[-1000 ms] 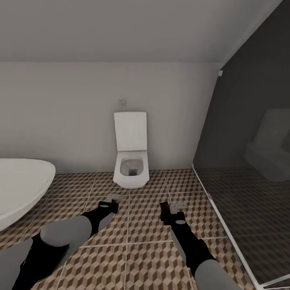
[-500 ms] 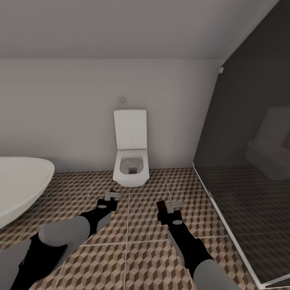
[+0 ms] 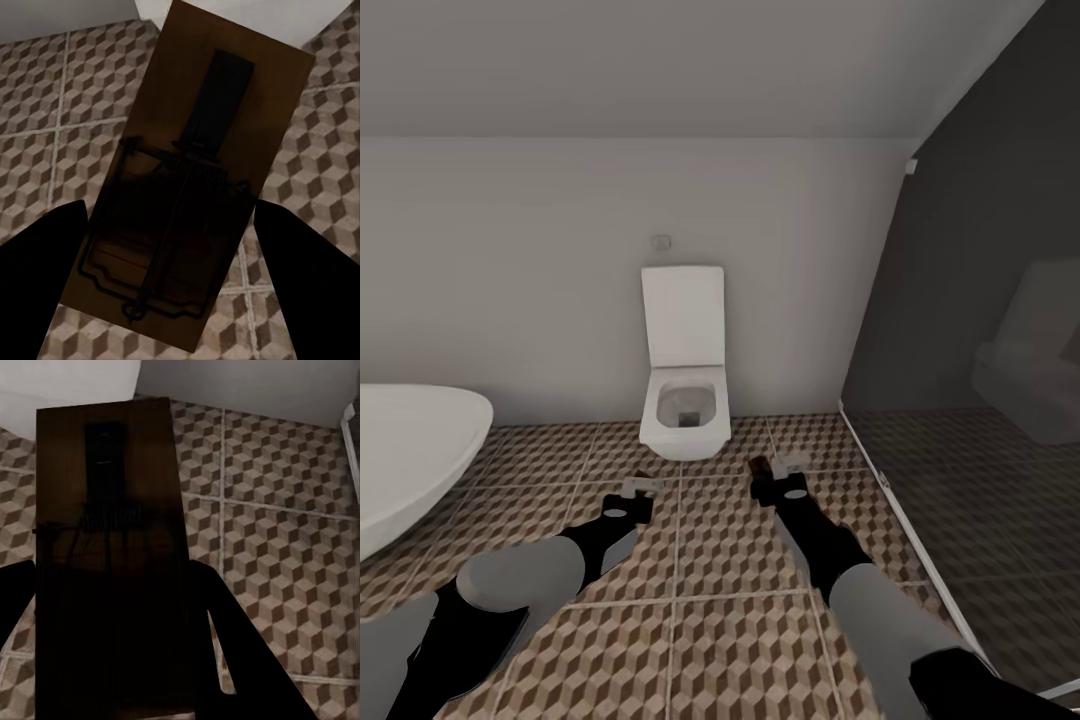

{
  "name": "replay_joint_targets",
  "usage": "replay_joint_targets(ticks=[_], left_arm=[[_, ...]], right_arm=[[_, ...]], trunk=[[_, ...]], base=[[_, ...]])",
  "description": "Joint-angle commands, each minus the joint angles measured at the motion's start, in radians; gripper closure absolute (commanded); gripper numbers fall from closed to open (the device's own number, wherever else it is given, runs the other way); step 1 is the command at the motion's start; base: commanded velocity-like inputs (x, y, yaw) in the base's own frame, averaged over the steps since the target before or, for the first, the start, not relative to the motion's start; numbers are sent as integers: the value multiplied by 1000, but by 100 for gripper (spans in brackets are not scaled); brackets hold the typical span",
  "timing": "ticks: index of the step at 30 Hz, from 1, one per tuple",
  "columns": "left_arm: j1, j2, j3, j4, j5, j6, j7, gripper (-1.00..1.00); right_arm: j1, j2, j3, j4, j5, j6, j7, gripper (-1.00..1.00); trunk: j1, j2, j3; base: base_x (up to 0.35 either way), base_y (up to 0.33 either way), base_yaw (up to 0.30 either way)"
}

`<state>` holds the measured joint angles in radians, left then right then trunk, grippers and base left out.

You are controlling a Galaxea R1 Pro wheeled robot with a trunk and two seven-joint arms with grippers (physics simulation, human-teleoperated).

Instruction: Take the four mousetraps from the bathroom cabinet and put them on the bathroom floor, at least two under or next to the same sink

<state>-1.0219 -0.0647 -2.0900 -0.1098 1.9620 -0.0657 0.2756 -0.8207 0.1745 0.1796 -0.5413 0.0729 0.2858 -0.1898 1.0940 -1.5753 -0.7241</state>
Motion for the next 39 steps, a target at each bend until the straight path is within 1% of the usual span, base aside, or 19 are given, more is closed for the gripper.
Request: replay_joint_targets(ticks=[1, 8, 25, 32, 39], left_arm=[[-1, 0, -8, -4, 9, -5, 7, 100], [-1, 0, -8, -4, 9, -3, 7, 100], [-1, 3, -8, 2, 9, -3, 8, 100], [-1, 3, -8, 2, 9, -2, 10, 100], [-1, 3, -7, 2, 9, 0, 11, 100]], right_arm=[[-11, 0, 3, 3, 4, 7, -1, 100], [-28, 0, 4, 10, 4, 5, 28, 100], [-29, 0, 8, 14, 4, 4, 35, 100], [-29, 0, 8, 61, 4, 1, 35, 100], [-29, 0, 8, 74, 4, 0, 35, 100]], trunk=[[4, -8, -4], [31, -57, -26], [96, -176, -79], [123, -225, -101], [150, -274, -123]], base=[[0, 0, 0], [0, 0, 0], [0, 0, 0], [0, 0, 0], [0, 0, 0]])
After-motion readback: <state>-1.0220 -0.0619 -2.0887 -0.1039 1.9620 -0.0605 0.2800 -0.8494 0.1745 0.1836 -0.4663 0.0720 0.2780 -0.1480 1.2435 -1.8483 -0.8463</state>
